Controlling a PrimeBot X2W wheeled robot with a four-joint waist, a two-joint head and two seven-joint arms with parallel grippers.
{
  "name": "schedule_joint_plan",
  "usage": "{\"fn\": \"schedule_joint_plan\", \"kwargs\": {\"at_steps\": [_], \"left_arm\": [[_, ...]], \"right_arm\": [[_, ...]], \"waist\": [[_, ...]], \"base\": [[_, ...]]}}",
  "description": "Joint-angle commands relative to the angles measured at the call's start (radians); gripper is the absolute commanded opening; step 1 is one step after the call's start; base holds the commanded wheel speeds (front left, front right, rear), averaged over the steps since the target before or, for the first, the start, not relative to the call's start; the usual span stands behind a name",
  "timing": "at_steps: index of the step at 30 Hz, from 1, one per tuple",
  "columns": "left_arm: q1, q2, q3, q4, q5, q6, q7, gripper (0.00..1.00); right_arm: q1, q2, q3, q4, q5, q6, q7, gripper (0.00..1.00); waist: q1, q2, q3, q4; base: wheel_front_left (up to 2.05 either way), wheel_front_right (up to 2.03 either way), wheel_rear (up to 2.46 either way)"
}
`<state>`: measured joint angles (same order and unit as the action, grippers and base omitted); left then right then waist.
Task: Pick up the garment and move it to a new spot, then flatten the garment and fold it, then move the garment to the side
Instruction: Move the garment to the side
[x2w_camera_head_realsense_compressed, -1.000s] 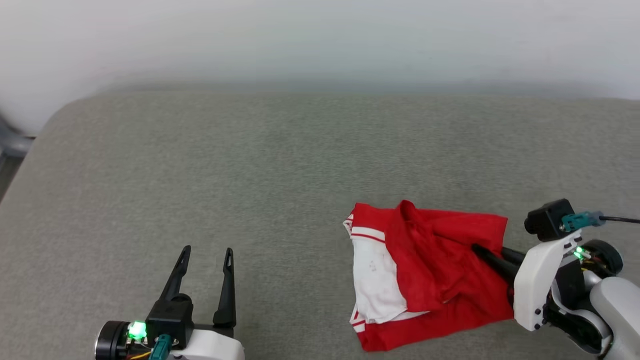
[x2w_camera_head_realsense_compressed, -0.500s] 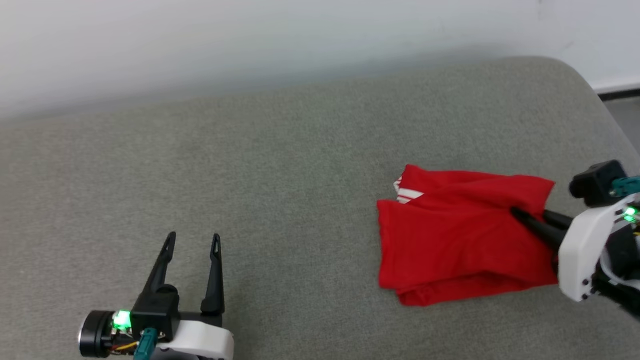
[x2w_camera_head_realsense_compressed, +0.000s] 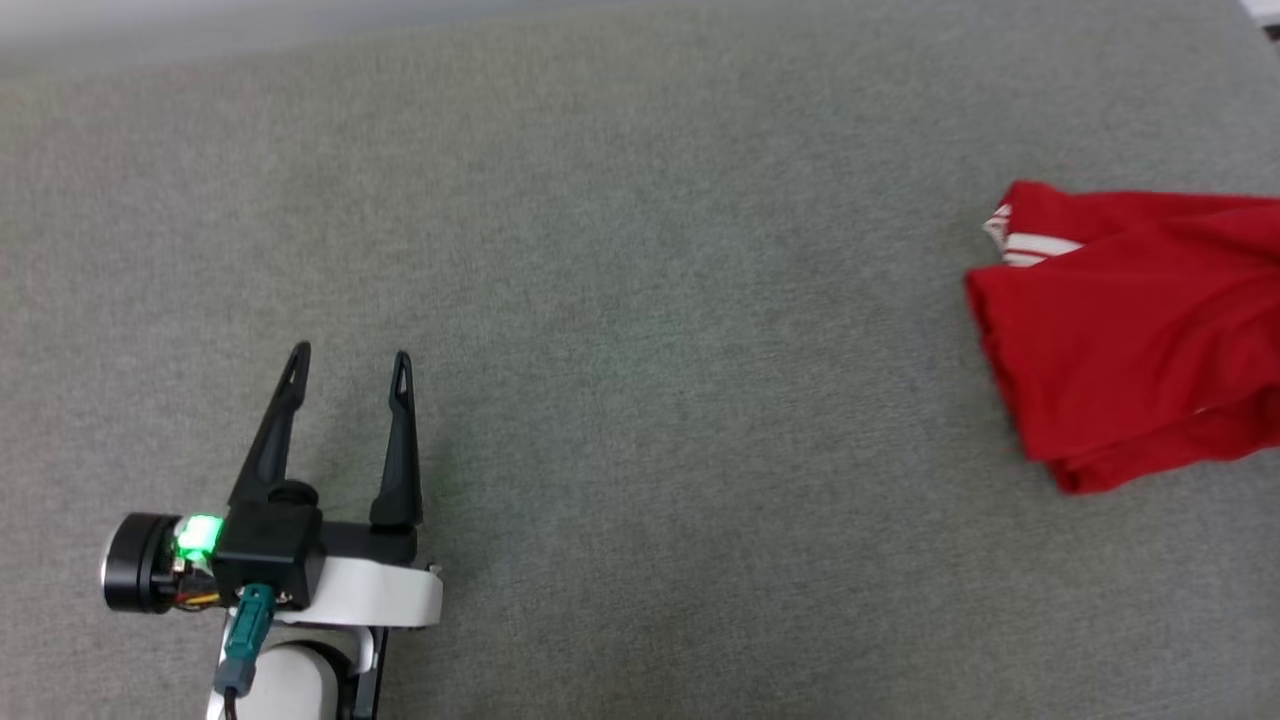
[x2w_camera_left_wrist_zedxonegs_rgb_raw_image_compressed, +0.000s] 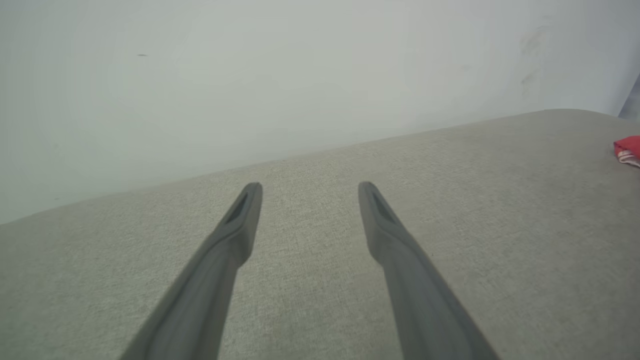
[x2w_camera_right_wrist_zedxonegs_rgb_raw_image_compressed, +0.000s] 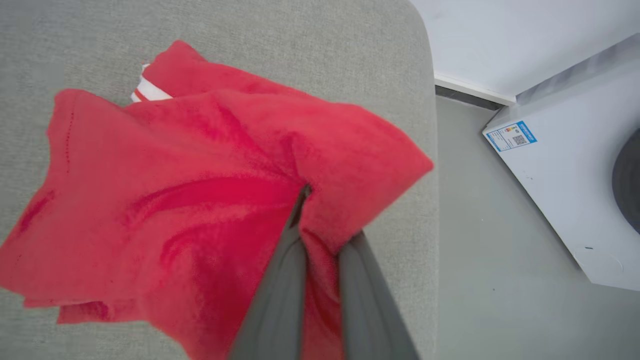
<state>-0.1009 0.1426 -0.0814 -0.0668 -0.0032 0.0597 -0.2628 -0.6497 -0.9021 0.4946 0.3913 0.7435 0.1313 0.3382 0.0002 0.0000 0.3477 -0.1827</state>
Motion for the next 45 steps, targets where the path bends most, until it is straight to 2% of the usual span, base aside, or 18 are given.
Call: {"fn": "schedule_joint_plan", "kwargs": {"at_steps": [1, 10, 18, 19, 20, 21, 27, 33, 39, 45], "left_arm": [[-0.014, 0.003, 0.002, -0.006, 0.001, -0.002, -0.002, 1.0], [-0.074, 0.015, -0.006, -0.055, 0.009, 0.002, -0.002, 1.0], [-0.091, 0.017, -0.019, -0.056, 0.012, 0.012, -0.002, 1.0], [-0.091, 0.016, -0.021, -0.053, 0.011, 0.012, -0.002, 1.0], [-0.09, 0.015, -0.022, -0.049, 0.01, 0.013, -0.002, 1.0], [-0.087, 0.014, -0.02, -0.046, 0.009, 0.017, -0.002, 1.0], [-0.051, 0.005, -0.019, -0.024, -0.005, 0.03, -0.002, 1.0], [0.011, -0.008, -0.008, 0.002, -0.026, 0.037, -0.002, 1.0], [0.077, -0.02, 0.009, 0.029, -0.052, 0.037, -0.002, 1.0], [0.116, -0.036, 0.02, 0.055, -0.07, 0.03, -0.002, 1.0]], "right_arm": [[-0.021, -0.01, -0.007, 0.009, -0.009, -0.001, -0.005, 0.0], [-0.136, -0.054, -0.091, 0.194, -0.09, -0.001, -0.021, 0.0], [-0.181, -0.017, -0.179, 0.304, -0.158, -0.001, -0.037, 0.0], [-0.179, -0.009, -0.185, 0.315, -0.168, -0.001, -0.042, 0.16], [-0.178, 0.003, -0.197, 0.327, -0.176, -0.002, -0.045, 0.54], [-0.179, 0.014, -0.209, 0.336, -0.187, -0.001, -0.05, 1.0], [-0.152, 0.052, -0.256, 0.345, -0.264, -0.001, -0.104, 1.0], [-0.096, 0.102, -0.34, 0.279, -0.354, -0.001, -0.262, 1.0], [-0.008, 0.226, -0.461, 0.149, -0.47, -0.001, -0.451, 1.0], [0.128, 0.386, -0.531, -0.045, -0.547, -0.001, -0.549, 1.0]], "waist": [[-0.0002, 0.0, 0.045, 0.02], [-0.0002, 0.0, 0.161, 0.052], [-0.0002, 0.0, 0.184, 0.063], [-0.0002, 0.0, 0.181, 0.064], [-0.0002, 0.0, 0.174, 0.064], [-0.0002, 0.0, 0.166, 0.063], [-0.0002, 0.0, 0.084, 0.068], [-0.0002, 0.0, -0.029, 0.081], [-0.0002, 0.0, -0.127, 0.1], [-0.0002, 0.0, -0.202, 0.134]], "base": [[0.0, 0.0, 0.0], [0.0, 0.0, 0.0], [0.0, 0.0, 0.0], [0.0, 0.0, 0.0], [0.0, 0.0, 0.0], [0.0, 0.0, 0.0], [0.0, 0.0, 0.0], [0.0, 0.0, 0.0], [0.0, 0.0, 0.0], [0.0, 0.0, 0.0]]}}
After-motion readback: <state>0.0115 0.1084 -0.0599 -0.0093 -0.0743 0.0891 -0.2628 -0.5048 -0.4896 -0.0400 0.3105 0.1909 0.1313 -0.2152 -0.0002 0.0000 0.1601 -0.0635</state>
